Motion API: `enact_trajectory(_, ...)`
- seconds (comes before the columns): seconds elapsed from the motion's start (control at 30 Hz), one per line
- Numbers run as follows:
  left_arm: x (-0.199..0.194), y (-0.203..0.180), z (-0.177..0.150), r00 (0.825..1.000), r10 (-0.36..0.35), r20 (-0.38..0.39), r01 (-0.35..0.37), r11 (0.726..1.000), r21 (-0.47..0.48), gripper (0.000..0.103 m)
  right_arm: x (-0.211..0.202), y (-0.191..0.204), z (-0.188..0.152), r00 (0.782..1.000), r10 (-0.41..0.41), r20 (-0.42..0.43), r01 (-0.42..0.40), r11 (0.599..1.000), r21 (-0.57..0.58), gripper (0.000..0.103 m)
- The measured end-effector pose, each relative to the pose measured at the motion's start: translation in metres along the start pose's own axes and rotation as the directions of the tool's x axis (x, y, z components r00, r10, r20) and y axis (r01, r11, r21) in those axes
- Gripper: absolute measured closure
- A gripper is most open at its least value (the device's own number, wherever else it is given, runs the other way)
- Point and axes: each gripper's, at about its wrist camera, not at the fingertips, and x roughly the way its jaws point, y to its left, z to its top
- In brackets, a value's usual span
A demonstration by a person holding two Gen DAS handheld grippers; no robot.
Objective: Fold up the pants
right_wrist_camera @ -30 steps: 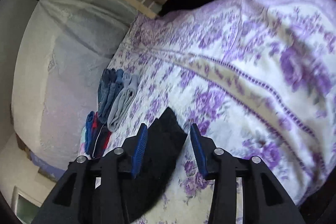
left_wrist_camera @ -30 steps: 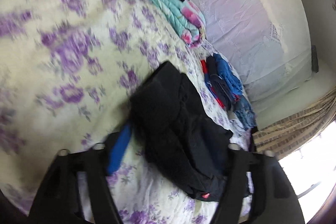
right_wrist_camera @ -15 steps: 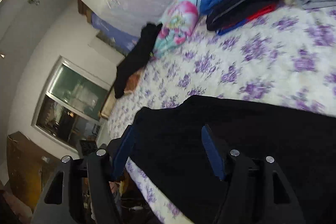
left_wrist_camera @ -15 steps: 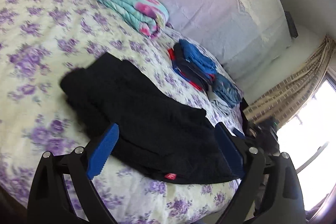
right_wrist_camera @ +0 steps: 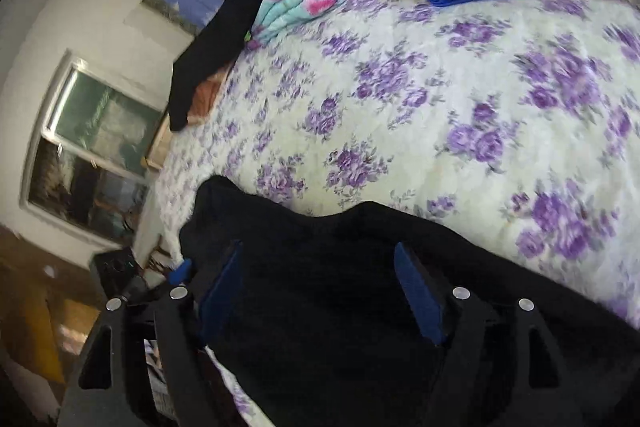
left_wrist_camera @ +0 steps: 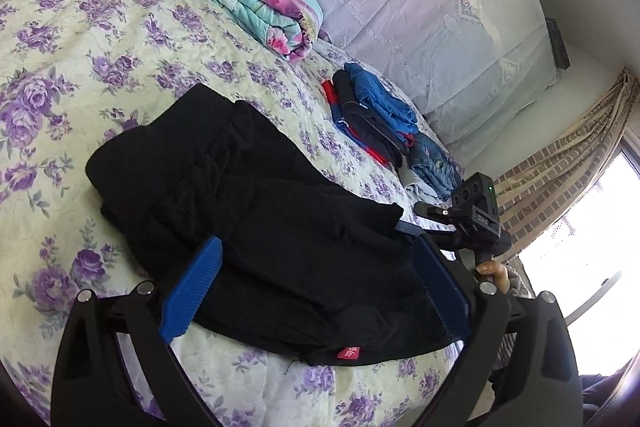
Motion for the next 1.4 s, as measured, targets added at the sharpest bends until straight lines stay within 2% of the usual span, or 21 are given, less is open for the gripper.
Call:
enact_trajectory(0.1, 0.0, 0.002, 0.0, 1.0, -0.014, -0.006, 0.014, 1.0, -0.008, 0.009, 0.011, 0.011, 0.001, 0.998, 0.02, -0.057, -0.025, 0.997, -0.074, 0.021)
enact_trajectory(0.17, -0.001, 0.005, 0.001, 1.0, -0.027, -0.011, 0.027, 0.999, -0.017, 0.009, 0.012, 0.016, 0.004, 0.998, 0.012, -0.062, -0.019, 0.993, -0.113, 0.019)
enact_trajectory(0.27, -0.001, 0.006, 0.001, 0.999, -0.037, -0.014, 0.036, 0.999, -0.026, 0.009, -0.004, 0.01, 0.015, 0.998, 0.008, 0.064, -0.002, 0.995, -0.1, 0.021)
enact_trajectory(0.3, 0.0, 0.007, 0.001, 0.999, -0.036, -0.014, 0.035, 0.999, -0.028, 0.009, -0.005, 0.006, 0.017, 0.997, 0.014, 0.073, -0.008, 0.996, -0.085, 0.02)
enact_trajectory(0.33, 0.0, 0.007, 0.001, 0.999, -0.034, -0.015, 0.034, 0.999, -0.029, 0.008, -0.001, 0.003, 0.019, 0.998, 0.043, 0.043, -0.039, 0.996, -0.074, 0.02)
enact_trajectory(0.37, 0.001, 0.007, 0.001, 0.999, -0.032, -0.017, 0.032, 0.999, -0.03, 0.008, 0.009, 0.001, 0.017, 0.996, 0.082, -0.045, -0.085, 0.995, -0.06, 0.02)
enact_trajectory(0.4, 0.001, 0.007, 0.002, 0.999, -0.032, -0.018, 0.032, 0.999, -0.031, 0.008, 0.014, 0.002, 0.015, 0.993, 0.081, -0.085, -0.086, 0.994, -0.062, 0.02)
enact_trajectory(0.47, 0.002, 0.007, 0.003, 0.999, -0.034, -0.02, 0.033, 0.999, -0.035, 0.008, 0.017, 0.005, 0.013, 0.992, 0.085, -0.088, -0.092, 0.993, -0.075, 0.019)
enact_trajectory(0.6, -0.004, 0.003, 0.011, 1.0, -0.03, -0.001, 0.03, 0.999, -0.035, 0.008, 0.012, -0.021, 0.033, 0.981, 0.191, 0.018, -0.192, 0.979, 0.074, 0.019)
enact_trajectory(0.67, -0.009, 0.001, 0.014, 1.0, -0.015, 0.016, 0.016, 0.999, -0.028, 0.008, 0.016, -0.031, 0.042, 0.977, 0.208, 0.052, -0.213, 0.97, 0.119, 0.019)
enact_trajectory(0.73, -0.011, 0.002, 0.018, 1.0, 0.0, 0.026, 0.001, 0.999, -0.035, 0.008, 0.018, -0.045, 0.048, 0.974, 0.204, 0.102, -0.22, 0.959, 0.177, 0.019)
enact_trajectory(0.83, -0.009, 0.003, 0.02, 1.0, 0.013, 0.021, -0.012, 0.998, -0.054, 0.008, 0.003, -0.063, 0.058, 0.965, 0.112, 0.235, -0.159, 0.968, 0.195, 0.021)
enact_trajectory(0.9, -0.008, 0.0, 0.021, 1.0, 0.026, 0.016, -0.025, 0.999, -0.048, 0.008, -0.005, -0.072, 0.057, 0.958, 0.124, 0.259, -0.188, 0.953, 0.238, 0.021)
enact_trajectory(0.97, -0.01, -0.006, 0.021, 0.999, 0.019, 0.028, -0.018, 1.0, -0.024, 0.008, -0.009, -0.057, 0.049, 0.958, 0.191, 0.213, -0.235, 0.951, 0.201, 0.021)
enact_trajectory(1.07, -0.007, -0.016, 0.024, 1.0, -0.002, 0.023, 0.002, 1.0, 0.011, 0.008, -0.01, -0.012, 0.025, 0.959, 0.252, 0.132, -0.263, 0.962, 0.07, 0.021)
enact_trajectory(1.17, 0.011, -0.023, 0.027, 0.999, -0.039, -0.026, 0.04, 0.999, 0.025, 0.008, 0.005, 0.008, 0.013, 0.947, 0.314, 0.07, -0.319, 0.945, 0.071, 0.019)
enact_trajectory(1.2, 0.021, -0.026, 0.028, 0.998, -0.041, -0.054, 0.042, 0.998, 0.035, 0.008, 0.014, 0.008, 0.013, 0.953, 0.298, 0.046, -0.301, 0.95, 0.086, 0.019)
enact_trajectory(1.23, 0.031, -0.028, 0.028, 0.996, -0.032, -0.078, 0.036, 0.998, 0.047, 0.008, 0.022, 0.005, 0.014, 0.971, 0.237, 0.039, -0.24, 0.966, 0.101, 0.019)
enact_trajectory(1.3, 0.059, -0.032, 0.034, 0.988, 0.035, -0.153, -0.021, 0.995, 0.095, 0.008, 0.029, -0.01, 0.019, 0.991, 0.128, 0.048, -0.134, 0.982, 0.131, 0.019)
enact_trajectory(1.37, 0.086, -0.026, 0.048, 0.976, 0.123, -0.182, -0.095, 0.983, 0.156, 0.008, 0.03, -0.03, 0.022, 0.993, 0.087, 0.079, -0.099, 0.98, 0.174, 0.024)
enact_trajectory(1.4, 0.096, -0.02, 0.057, 0.968, 0.18, -0.177, -0.15, 0.974, 0.171, 0.008, 0.029, -0.039, 0.025, 0.99, 0.096, 0.1, -0.115, 0.973, 0.201, 0.027)
